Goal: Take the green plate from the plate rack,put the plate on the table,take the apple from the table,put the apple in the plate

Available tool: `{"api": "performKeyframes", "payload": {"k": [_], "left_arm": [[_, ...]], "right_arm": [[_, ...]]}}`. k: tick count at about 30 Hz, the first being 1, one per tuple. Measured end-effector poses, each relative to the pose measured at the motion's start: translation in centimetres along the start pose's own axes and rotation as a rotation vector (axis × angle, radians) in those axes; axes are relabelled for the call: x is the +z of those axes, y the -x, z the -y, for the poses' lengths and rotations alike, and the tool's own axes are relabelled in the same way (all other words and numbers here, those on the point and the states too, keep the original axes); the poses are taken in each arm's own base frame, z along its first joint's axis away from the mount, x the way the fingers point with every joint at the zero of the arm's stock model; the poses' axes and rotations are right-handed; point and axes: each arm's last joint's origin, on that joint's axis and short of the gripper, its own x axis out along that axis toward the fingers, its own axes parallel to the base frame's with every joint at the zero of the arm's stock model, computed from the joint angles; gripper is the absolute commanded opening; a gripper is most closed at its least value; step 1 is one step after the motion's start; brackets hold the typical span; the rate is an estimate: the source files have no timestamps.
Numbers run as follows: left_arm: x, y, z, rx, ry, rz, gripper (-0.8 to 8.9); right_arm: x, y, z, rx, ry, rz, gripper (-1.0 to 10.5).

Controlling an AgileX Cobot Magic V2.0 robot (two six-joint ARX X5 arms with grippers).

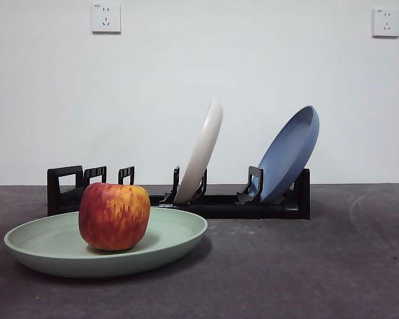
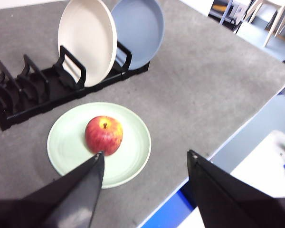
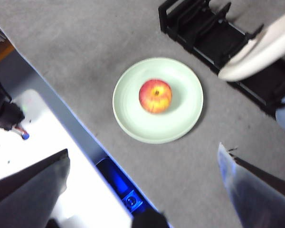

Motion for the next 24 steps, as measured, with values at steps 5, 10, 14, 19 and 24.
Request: {"api": "performKeyframes", "payload": {"k": [5,10,14,19,24], "left_arm": [[0.6,0.0,0.3,-0.047,0.016,0.048,2.90],[0.9,-0.5,0.5,-0.060,0.015,0.038,2.90],[1.0,-1.5,0.7,-0.040,0.006,-0.015,2.90],[1.3,-3.3,1.1,-0.014,0.001,-0.090,2.90],[1.4,-4.9,1.3,0.056,-0.016,-0.169,2.76]], "right_arm": [[-4.3,0.5,0.2,-0.032,-0.042,-0.046,5.4],[-8.7,-0.5,0.7,-0.096,-0.094,-0.117,5.4],[-11.3,-2.2,1.0,-0.105,-0.122,-0.113,5.3],[-13.7,-5.0,1.4,-0.119,-0.141,-0.125,5.3],[-15.3,-7.8,1.9,-0.169,-0.147,-0.180,2.0]]}}
